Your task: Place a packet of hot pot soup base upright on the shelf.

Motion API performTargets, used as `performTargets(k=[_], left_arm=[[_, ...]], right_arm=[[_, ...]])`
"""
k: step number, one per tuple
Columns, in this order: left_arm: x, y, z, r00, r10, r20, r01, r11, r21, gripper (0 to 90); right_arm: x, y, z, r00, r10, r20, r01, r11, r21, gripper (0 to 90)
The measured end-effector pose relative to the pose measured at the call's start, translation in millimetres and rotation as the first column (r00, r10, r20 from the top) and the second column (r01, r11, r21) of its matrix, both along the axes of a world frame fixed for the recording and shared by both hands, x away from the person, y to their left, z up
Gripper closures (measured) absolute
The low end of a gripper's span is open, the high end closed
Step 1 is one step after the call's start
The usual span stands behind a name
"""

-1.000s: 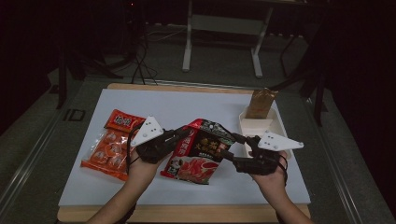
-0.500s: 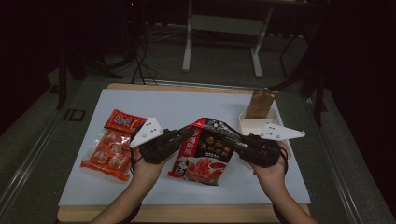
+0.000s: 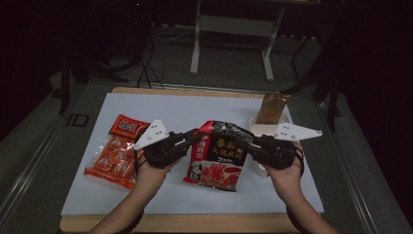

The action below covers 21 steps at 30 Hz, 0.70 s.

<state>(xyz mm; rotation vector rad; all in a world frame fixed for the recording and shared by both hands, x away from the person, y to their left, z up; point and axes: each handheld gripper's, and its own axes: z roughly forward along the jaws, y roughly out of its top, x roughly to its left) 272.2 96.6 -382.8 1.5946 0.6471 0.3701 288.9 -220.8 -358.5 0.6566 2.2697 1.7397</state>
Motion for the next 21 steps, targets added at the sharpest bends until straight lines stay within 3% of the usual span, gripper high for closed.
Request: performTargets(k=[1, 2, 4, 10, 16, 21], left_arm=[[0.0, 0.0, 0.0, 1.0000, 0.000, 0.000, 0.000, 1.0000, 0.000, 78.0], [0.0, 2.9, 0.7, 1.0000, 0.000, 0.008, 0.000, 0.9992, -0.039, 78.0], [0.4, 5.2, 1.6, 1.0000, -0.004, 0.005, 0.004, 0.9985, -0.054, 53.2], [-1.1, 12.3, -2.7, 0.9991, -0.012, -0.040, 0.008, 0.9963, -0.085, 36.2], [-3.4, 21.6, -6.7, 0.9987, 0.000, -0.052, -0.005, 0.9964, -0.085, 22.6], [-6.7, 20.7, -14.0, 0.9986, 0.017, -0.051, -0.017, 0.9998, -0.008, 12.1]], right_arm=[[0.1, -0.3, 1.4, 1.0000, -0.002, 0.006, 0.002, 1.000, -0.001, 78.3], [0.1, -0.3, 1.4, 1.0000, -0.002, 0.006, 0.002, 1.000, -0.001, 78.2], [3.7, -4.3, 6.3, 0.9999, -0.013, 0.010, 0.013, 1.000, -0.006, 78.2], [6.8, -11.4, 11.7, 0.9994, -0.023, 0.025, 0.023, 1.000, 0.010, 78.2], [14.0, -19.6, 23.3, 0.9981, -0.041, 0.047, 0.041, 0.999, 0.000, 78.0], [23.2, -31.1, 32.0, 0.9955, -0.070, 0.064, 0.070, 0.998, 0.009, 78.0]])
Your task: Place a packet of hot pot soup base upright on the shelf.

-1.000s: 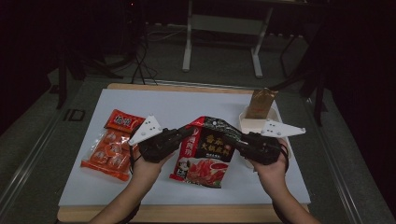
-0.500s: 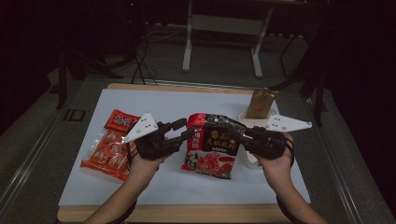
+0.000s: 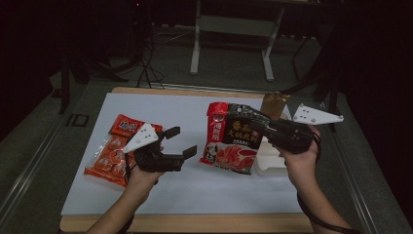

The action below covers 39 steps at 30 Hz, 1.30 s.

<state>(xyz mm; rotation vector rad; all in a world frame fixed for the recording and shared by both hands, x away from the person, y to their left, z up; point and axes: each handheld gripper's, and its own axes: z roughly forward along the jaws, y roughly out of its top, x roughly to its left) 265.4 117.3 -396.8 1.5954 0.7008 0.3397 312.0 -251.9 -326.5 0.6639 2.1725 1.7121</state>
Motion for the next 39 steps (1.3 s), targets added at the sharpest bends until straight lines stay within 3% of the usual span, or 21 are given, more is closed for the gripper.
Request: performTargets(k=[6, 10, 13, 21, 24, 26, 29, 31, 35, 39], left_arm=[[-5.4, 1.7, -9.0, 0.9999, 0.013, -0.006, -0.013, 0.9991, 0.040, 1.4], [-11.7, 2.1, -18.6, 0.9997, 0.024, -0.010, -0.023, 0.9959, 0.087, 1.4], [-14.8, 4.3, -24.3, 0.9996, 0.022, -0.018, -0.020, 0.9951, 0.097, 1.3], [-25.0, 14.8, -41.3, 0.9981, 0.045, -0.043, -0.041, 0.9961, 0.078, 0.7], [-29.3, 16.9, -47.1, 0.9983, 0.049, -0.033, -0.045, 0.9934, 0.105, 0.7], [-31.6, 18.7, -51.9, 0.9988, 0.037, -0.032, -0.033, 0.9933, 0.111, 0.8], [-32.8, 20.5, -61.3, 0.9998, -0.019, -0.005, 0.019, 0.9940, 0.108, 4.6], [-34.2, 20.8, -66.3, 0.9998, -0.018, 0.001, 0.017, 0.9920, 0.125, 4.9], [-35.9, 21.3, -76.2, 0.9986, 0.000, -0.053, 0.006, 0.9935, 0.113, 3.7], [-37.0, 20.4, -79.9, 0.9981, 0.005, -0.062, 0.002, 0.9926, 0.121, 2.4]], right_arm=[[7.1, -13.4, 10.0, 0.9991, -0.028, 0.030, 0.029, 0.999, -0.013, 77.9], [12.5, -22.3, 13.8, 0.9986, -0.043, 0.031, 0.043, 0.999, -0.004, 77.9], [19.1, -32.0, 16.9, 0.9971, -0.065, 0.042, 0.065, 0.998, 0.002, 77.8], [33.6, -51.2, 21.9, 0.9926, -0.097, 0.074, 0.099, 0.995, -0.021, 77.8], [39.0, -59.1, 22.3, 0.9883, -0.120, 0.094, 0.122, 0.992, -0.021, 77.7], [41.9, -63.7, 22.5, 0.9856, -0.128, 0.111, 0.131, 0.991, -0.020, 77.7], [48.7, -73.0, 22.2, 0.9826, -0.144, 0.118, 0.147, 0.989, -0.020, 77.8], [53.2, -79.1, 21.2, 0.9816, -0.152, 0.116, 0.155, 0.988, -0.022, 77.6], [61.3, -91.7, 17.5, 0.9781, -0.180, 0.104, 0.183, 0.983, -0.015, 77.6], [70.2, -103.6, 12.3, 0.9711, -0.217, 0.100, 0.220, 0.975, -0.025, 77.6]])
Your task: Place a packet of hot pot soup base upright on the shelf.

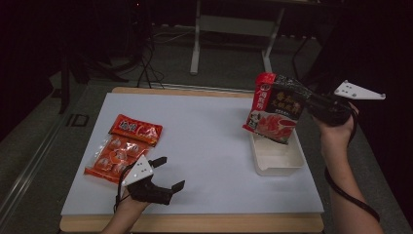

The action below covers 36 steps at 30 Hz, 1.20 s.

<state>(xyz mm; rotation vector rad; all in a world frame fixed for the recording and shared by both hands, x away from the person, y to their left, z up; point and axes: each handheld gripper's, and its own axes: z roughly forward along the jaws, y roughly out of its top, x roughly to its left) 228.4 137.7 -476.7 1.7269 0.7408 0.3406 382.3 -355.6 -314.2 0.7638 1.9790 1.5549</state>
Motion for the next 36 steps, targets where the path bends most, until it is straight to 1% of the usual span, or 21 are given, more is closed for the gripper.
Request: performTargets(k=[1, 3, 4, 5, 6, 7, 8, 9, 11, 13, 14, 16, 17, 18, 19, 20, 23, 27, 31, 32, 36], left_arm=[[-0.2, -0.4, 0.1, 1.0000, 0.004, 0.001, -0.004, 1.0000, 0.009, 2.4], [-0.7, -0.5, -0.2, 0.9999, 0.006, 0.009, -0.006, 1.0000, 0.005, 1.9], [-0.6, -0.6, -0.7, 0.9999, 0.011, 0.006, -0.011, 0.9999, 0.006, 1.9], [-0.3, -0.4, -2.0, 0.9999, 0.010, -0.002, -0.010, 0.9999, -0.001, 1.9], [-0.1, 0.0, -3.1, 0.9999, 0.011, -0.008, -0.011, 0.9999, -0.006, 1.9], [0.0, 0.1, -4.0, 0.9998, 0.013, -0.012, -0.013, 0.9999, -0.008, 1.9], [0.3, 0.4, -5.3, 0.9998, 0.009, -0.018, -0.009, 0.9999, -0.007, 1.9], [0.3, 0.4, -5.8, 0.9998, 0.008, -0.019, -0.009, 0.9999, -0.008, 1.9], [0.2, 0.1, -6.2, 0.9998, 0.006, -0.021, -0.006, 1.0000, -0.001, 1.9], [0.0, 0.1, -6.1, 0.9998, 0.008, -0.015, -0.008, 0.9999, -0.006, 1.9], [-0.1, 0.1, -6.3, 0.9998, 0.007, -0.018, -0.007, 0.9999, -0.007, 1.9], [-0.8, -0.1, -7.4, 0.9999, 0.004, -0.012, -0.005, 0.9999, -0.012, 1.9], [-0.8, -0.2, -7.8, 0.9999, 0.004, -0.010, -0.004, 1.0000, -0.005, 1.9], [-0.8, -0.2, -8.3, 0.9999, 0.004, -0.011, -0.004, 1.0000, 0.001, 1.9], [-0.4, 0.1, -8.7, 0.9999, 0.000, -0.016, 0.000, 1.0000, -0.004, 1.9], [0.1, 0.3, -9.2, 0.9998, -0.003, -0.021, 0.003, 0.9999, -0.010, 1.9], [0.9, 0.9, -9.9, 0.9997, -0.003, -0.024, 0.003, 0.9999, -0.013, 1.9], [1.3, 1.5, -9.9, 0.9997, 0.004, -0.025, -0.004, 0.9999, -0.010, 1.9], [1.1, 2.1, -9.6, 0.9997, 0.008, -0.022, -0.008, 1.0000, 0.003, 1.9], [1.0, 2.6, -9.6, 0.9997, 0.008, -0.022, -0.008, 1.0000, -0.001, 1.9], [0.8, 2.9, -10.2, 0.9996, 0.010, -0.026, -0.010, 0.9999, 0.001, 1.9]], right_arm=[[1.5, -2.1, -1.2, 1.0000, -0.006, -0.001, 0.006, 1.000, -0.001, 77.5], [5.5, -6.8, -4.6, 0.9998, -0.017, 0.008, 0.017, 1.000, -0.008, 77.4], [7.7, -9.3, -6.5, 0.9997, -0.017, 0.018, 0.017, 1.000, -0.012, 77.1], [10.7, -11.8, -8.5, 0.9997, 0.005, 0.026, -0.004, 1.000, -0.014, 76.7], [13.8, -14.6, -10.3, 0.9998, 0.004, 0.019, -0.004, 1.000, -0.021, 76.7], [15.8, -16.1, -11.8, 0.9999, -0.008, 0.015, 0.008, 1.000, -0.025, 76.7], [17.3, -17.2, -13.1, 0.9999, -0.011, 0.012, 0.011, 1.000, -0.026, 76.7], [19.3, -18.3, -15.0, 0.9996, -0.017, 0.021, 0.017, 0.999, -0.040, 76.8], [22.9, -20.1, -18.3, 0.9997, -0.022, 0.014, 0.023, 0.999, -0.043, 76.7], [24.7, -21.3, -20.1, 0.9995, -0.027, 0.016, 0.027, 0.998, -0.051, 76.7], [28.0, -23.5, -24.0, 0.9995, -0.027, 0.015, 0.028, 0.998, -0.053, 76.7], [30.9, -24.6, -27.5, 0.9995, -0.025, 0.017, 0.026, 0.997, -0.072, 76.7], [32.5, -25.4, -29.6, 0.9995, -0.027, 0.018, 0.029, 0.997, -0.078, 76.7], [33.7, -25.7, -30.9, 0.9996, -0.025, 0.016, 0.026, 0.996, -0.081, 76.7], [35.1, -25.8, -33.0, 0.9995, -0.029, 0.014, 0.030, 0.996, -0.089, 76.7], [36.3, -25.9, -35.0, 0.9995, -0.027, 0.018, 0.029, 0.996, -0.086, 76.7], [39.4, -25.1, -40.3, 0.9996, -0.019, 0.020, 0.020, 0.995, -0.094, 76.6], [44.0, -22.7, -45.8, 1.0000, -0.004, 0.004, 0.005, 0.995, -0.099, 76.6], [47.6, -18.6, -49.8, 1.0000, 0.000, -0.002, 0.000, 0.993, -0.115, 76.5], [48.4, -18.2, -50.8, 1.0000, 0.002, -0.004, -0.003, 0.994, -0.109, 76.4], [49.4, -16.7, -51.8, 1.0000, 0.007, 0.000, -0.006, 0.993, -0.117, 76.5]])
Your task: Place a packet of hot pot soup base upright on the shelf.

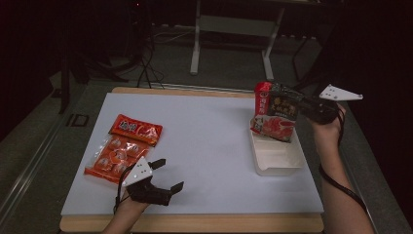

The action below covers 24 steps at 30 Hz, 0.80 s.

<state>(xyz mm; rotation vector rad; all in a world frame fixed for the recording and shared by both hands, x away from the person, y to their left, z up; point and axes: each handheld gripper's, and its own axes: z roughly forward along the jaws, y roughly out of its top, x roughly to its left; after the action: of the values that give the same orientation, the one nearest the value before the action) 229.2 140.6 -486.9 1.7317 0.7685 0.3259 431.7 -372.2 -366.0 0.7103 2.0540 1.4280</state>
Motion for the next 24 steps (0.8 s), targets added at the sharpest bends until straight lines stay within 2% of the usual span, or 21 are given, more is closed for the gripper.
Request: performTargets(k=[7, 15, 24], left_arm=[[0.5, -0.7, -0.1, 1.0000, -0.005, -0.004, 0.005, 1.0000, -0.006, 1.9], [1.3, -0.7, -0.8, 0.9999, -0.005, -0.014, 0.005, 0.9999, -0.009, 1.9], [1.4, -0.9, -1.5, 0.9998, -0.006, -0.017, 0.006, 1.0000, -0.007, 1.9]], right_arm=[[0.9, 1.3, -2.1, 1.0000, 0.002, -0.006, -0.002, 1.000, -0.012, 76.4], [5.5, 8.4, -13.3, 0.9986, 0.033, -0.041, -0.034, 0.999, -0.013, 75.6], [2.2, 2.4, -23.0, 0.9973, 0.048, -0.056, -0.046, 0.999, 0.029, 74.9]])
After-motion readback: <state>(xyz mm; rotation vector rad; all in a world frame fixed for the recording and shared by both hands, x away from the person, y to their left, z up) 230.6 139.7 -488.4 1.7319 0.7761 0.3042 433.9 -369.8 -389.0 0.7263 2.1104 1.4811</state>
